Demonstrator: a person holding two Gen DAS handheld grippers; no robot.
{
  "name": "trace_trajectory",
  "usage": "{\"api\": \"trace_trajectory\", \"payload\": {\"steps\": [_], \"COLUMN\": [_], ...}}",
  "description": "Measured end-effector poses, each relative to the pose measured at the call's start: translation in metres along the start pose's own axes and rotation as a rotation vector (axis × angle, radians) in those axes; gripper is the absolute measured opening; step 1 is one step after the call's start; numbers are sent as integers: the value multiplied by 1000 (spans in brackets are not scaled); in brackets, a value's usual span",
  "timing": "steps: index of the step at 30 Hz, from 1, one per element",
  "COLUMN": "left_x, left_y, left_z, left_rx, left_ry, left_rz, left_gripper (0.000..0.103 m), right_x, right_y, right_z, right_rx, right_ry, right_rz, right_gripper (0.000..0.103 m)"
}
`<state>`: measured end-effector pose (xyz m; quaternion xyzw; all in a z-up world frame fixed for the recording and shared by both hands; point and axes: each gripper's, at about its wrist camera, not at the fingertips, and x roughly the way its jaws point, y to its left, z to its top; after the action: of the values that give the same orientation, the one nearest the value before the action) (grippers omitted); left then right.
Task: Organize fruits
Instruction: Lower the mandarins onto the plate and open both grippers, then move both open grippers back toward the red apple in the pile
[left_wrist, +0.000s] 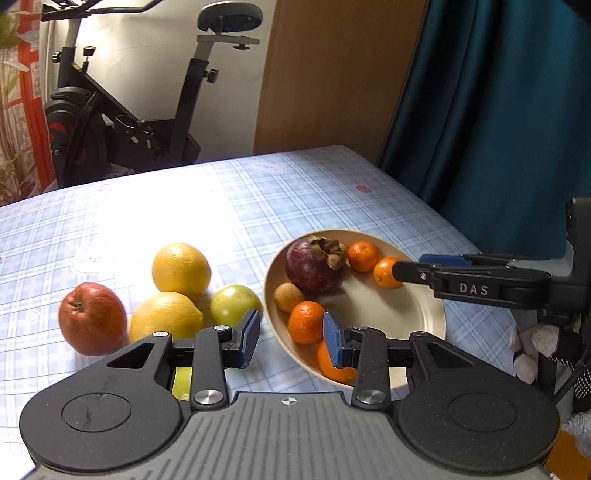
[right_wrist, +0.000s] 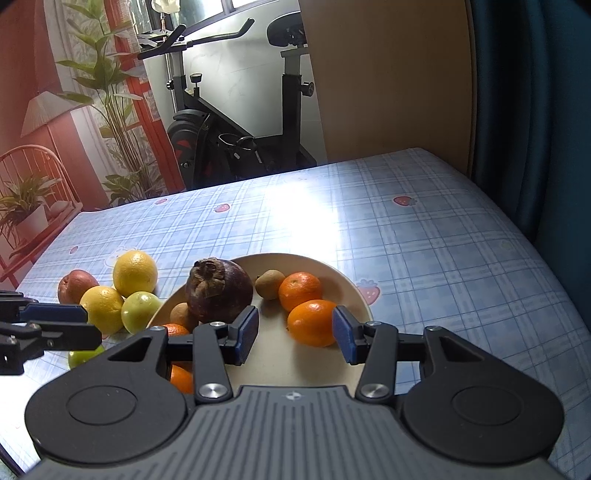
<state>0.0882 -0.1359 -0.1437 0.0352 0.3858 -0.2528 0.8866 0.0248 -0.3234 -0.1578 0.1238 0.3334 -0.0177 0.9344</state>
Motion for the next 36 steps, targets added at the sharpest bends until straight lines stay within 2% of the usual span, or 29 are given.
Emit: {"api": "trace_trajectory", "payload": {"steps": [17,24,36], "left_x": [-30,-42,-60], "left_y": [72,100,139], "left_z": [0,-6,-17], "left_rx": [-131,-170,-216], "left_ry": [-63,-70,-60], "left_rz": [90,123,175], "left_gripper": [40,40,40], "right_x": [0,4,19], "right_y": [38,54,91], "right_z": [0,0,-5], "right_rx": [-18,-34,-102], "right_ry": [13,24,52], "right_rz": [18,28,92], "right_gripper": [48,48,48]}}
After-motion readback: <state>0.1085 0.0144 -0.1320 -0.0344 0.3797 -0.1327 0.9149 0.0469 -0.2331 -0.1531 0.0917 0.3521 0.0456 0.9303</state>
